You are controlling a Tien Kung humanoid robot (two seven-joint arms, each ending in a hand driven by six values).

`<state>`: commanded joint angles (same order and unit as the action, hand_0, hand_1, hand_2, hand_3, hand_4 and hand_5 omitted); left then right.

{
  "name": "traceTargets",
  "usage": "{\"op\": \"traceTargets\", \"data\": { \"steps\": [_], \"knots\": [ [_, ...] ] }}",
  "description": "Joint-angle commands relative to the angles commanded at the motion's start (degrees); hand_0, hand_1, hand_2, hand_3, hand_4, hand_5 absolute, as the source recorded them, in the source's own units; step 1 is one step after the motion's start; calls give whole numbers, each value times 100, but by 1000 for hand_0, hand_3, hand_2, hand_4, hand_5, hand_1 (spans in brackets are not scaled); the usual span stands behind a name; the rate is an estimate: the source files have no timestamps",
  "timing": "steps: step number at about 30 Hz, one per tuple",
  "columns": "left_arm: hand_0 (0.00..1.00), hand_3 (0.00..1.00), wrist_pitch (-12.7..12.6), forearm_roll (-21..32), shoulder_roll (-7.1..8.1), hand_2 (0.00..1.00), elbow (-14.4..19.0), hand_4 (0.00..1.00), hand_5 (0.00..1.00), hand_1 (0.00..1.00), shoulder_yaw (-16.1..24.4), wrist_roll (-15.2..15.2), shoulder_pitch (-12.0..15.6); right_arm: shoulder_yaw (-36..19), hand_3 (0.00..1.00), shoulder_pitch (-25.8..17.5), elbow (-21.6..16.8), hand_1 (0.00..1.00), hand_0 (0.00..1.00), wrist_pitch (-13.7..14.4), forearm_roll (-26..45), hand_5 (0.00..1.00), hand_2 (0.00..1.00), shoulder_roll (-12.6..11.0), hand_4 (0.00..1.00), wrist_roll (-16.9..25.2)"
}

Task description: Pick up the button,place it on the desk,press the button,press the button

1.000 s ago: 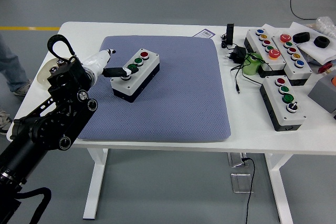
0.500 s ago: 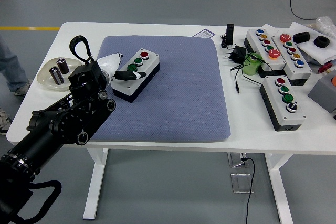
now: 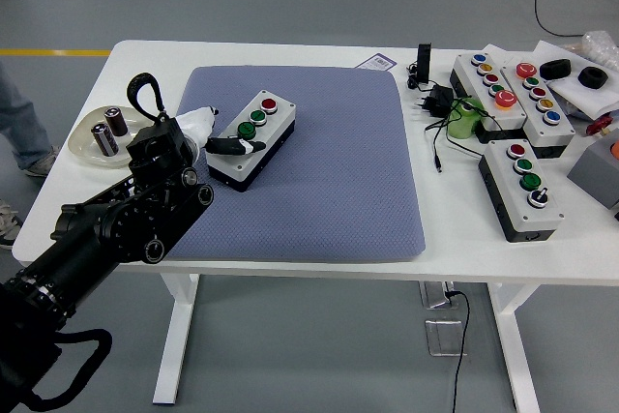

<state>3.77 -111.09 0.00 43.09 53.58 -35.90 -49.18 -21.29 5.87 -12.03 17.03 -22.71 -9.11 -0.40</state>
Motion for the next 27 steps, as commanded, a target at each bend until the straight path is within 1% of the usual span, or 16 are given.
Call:
{"op": "traceTargets", "data": {
  "steps": [1,6,7,12,13,16,24,25,27],
  "knots": [
    [927,998,-3,19,0,998,11,998,501,998,-13,7,0,6,634,0,1,540,633,1,3,243,574,-1,228,-1],
    [927,998,-23,201,0,998,-22,998,501,998,-90,21,10,21,634,1,3,540,633,-2,3,243,574,-8,228,-3],
    [929,998,-28,221,0,998,-20,998,524,998,-104,18,17,20,634,-1,4,540,633,-1,2,243,572,-10,229,-3],
    [929,998,-19,235,0,998,19,998,524,998,-232,5,24,31,634,-1,5,540,633,0,4,243,572,-15,229,-4],
    [932,998,-14,235,0,998,20,998,550,998,-252,2,20,30,634,1,4,540,633,-1,1,242,573,-16,228,-4],
    [932,998,-6,223,0,998,42,998,550,998,-303,-1,18,40,634,2,5,540,633,0,9,242,573,-18,228,-4],
    [931,998,-1,158,0,998,213,998,556,998,-228,3,13,60,634,-5,10,540,633,6,28,242,572,-25,229,-4],
    [933,998,0,154,0,998,219,998,575,998,-221,4,11,61,634,-6,10,540,633,6,28,240,572,-26,228,-5],
    [933,998,23,122,0,998,282,998,575,998,-184,7,-9,72,634,-16,11,540,633,5,37,240,572,-30,228,-5]
  ]
}}
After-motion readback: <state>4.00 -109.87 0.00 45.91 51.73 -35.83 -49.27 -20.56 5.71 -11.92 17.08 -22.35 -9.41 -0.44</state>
